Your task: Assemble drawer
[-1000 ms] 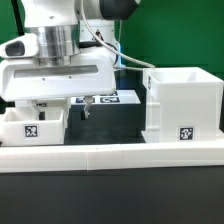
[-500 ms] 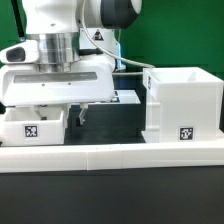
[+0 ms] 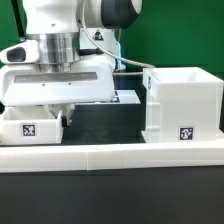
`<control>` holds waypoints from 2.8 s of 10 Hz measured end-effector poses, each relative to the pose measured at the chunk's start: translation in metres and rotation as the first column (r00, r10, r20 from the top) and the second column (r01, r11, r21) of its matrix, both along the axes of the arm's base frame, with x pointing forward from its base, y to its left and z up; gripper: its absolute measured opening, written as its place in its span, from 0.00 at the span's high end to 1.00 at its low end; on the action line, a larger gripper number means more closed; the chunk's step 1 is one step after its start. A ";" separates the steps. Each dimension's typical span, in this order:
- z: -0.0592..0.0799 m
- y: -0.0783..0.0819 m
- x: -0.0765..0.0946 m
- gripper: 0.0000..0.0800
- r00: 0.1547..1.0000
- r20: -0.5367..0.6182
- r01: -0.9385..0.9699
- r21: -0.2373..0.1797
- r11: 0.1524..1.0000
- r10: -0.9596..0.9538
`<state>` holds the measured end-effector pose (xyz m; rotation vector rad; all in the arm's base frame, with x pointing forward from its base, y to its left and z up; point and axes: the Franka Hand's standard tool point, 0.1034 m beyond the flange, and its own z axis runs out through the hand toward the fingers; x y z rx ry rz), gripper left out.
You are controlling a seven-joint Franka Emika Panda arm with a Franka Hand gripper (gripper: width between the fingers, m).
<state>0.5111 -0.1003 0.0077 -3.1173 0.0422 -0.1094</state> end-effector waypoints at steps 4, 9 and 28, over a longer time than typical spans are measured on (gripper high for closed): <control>0.000 0.000 0.000 0.95 1.000 0.000 0.000 0.000 1.000 0.000; 0.039 0.042 0.012 0.95 0.994 -0.027 -0.107 0.038 0.994 0.108; 0.026 0.064 0.013 0.95 0.223 -0.076 -0.974 -0.046 0.220 0.972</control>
Offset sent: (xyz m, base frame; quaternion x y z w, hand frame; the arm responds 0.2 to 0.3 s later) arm 0.0000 0.0000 0.0000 0.0000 0.0000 0.0000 1.0000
